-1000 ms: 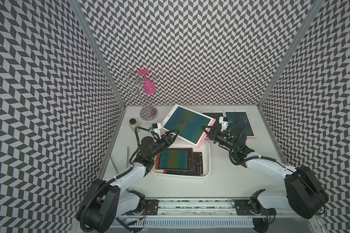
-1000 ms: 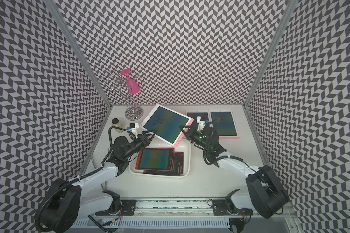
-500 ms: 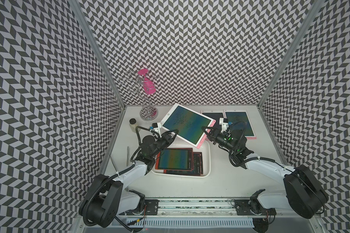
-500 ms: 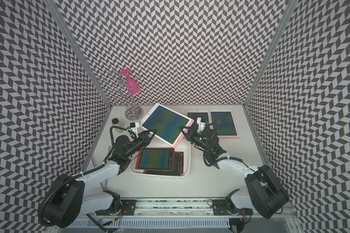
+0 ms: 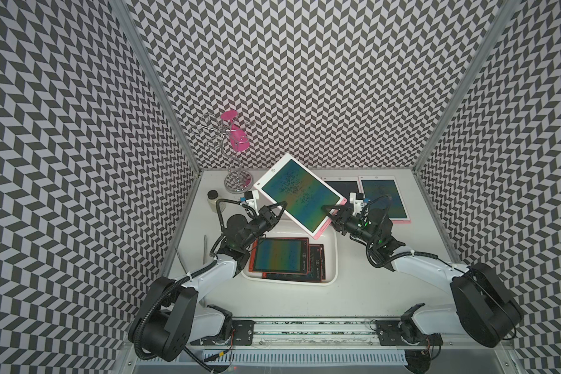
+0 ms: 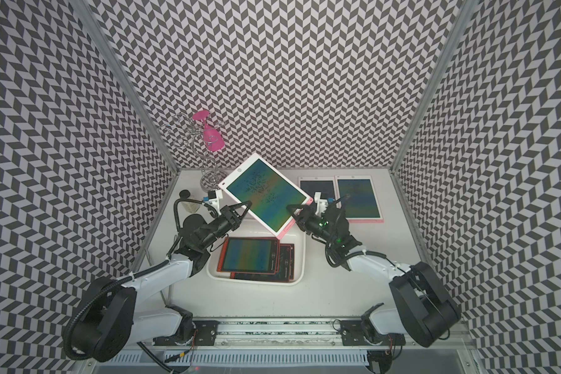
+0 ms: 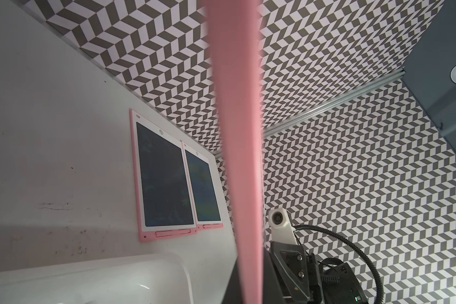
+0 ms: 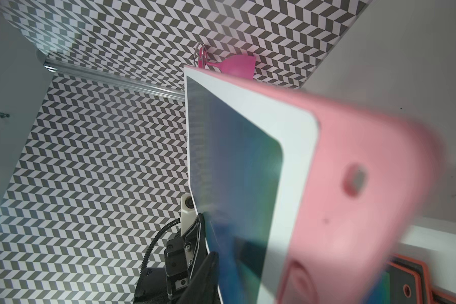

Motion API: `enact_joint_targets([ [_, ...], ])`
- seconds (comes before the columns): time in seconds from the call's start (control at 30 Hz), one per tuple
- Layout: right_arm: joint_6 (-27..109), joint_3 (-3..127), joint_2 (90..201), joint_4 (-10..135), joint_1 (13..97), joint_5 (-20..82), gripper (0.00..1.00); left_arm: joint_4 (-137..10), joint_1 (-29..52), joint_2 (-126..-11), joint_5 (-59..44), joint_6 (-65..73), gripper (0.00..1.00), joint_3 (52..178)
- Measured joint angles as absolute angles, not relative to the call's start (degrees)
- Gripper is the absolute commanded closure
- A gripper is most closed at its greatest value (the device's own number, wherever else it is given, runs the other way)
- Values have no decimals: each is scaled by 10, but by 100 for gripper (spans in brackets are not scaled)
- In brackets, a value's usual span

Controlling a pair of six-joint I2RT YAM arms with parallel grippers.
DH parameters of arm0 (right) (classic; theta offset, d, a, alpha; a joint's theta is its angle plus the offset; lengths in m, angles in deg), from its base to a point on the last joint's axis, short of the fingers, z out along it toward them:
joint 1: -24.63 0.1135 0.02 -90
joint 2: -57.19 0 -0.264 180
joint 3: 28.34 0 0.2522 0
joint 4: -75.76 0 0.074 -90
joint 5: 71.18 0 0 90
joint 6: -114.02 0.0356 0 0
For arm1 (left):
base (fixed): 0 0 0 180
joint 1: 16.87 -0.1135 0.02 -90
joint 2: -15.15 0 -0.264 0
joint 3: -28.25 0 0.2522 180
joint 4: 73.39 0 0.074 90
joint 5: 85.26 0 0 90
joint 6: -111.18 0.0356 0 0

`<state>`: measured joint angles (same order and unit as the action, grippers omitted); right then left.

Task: Take out the writing tablet from the storage box
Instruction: Pick up the writing tablet from the storage box.

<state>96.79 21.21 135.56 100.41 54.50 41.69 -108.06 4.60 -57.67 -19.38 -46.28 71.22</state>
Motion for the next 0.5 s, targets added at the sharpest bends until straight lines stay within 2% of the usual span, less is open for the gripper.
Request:
enact_joint_targets([
  [0.27, 952, 192, 1355, 1006, 524, 443, 47, -1045, 33, -575, -218, -450, 100, 729],
  [0.43, 910, 163, 1316, 978, 484, 451, 31, -999, 0, -574, -240, -426, 100, 753],
  [0.5, 888, 153, 1289, 958, 471, 448, 30, -982, -13, -574, -250, -418, 100, 759],
])
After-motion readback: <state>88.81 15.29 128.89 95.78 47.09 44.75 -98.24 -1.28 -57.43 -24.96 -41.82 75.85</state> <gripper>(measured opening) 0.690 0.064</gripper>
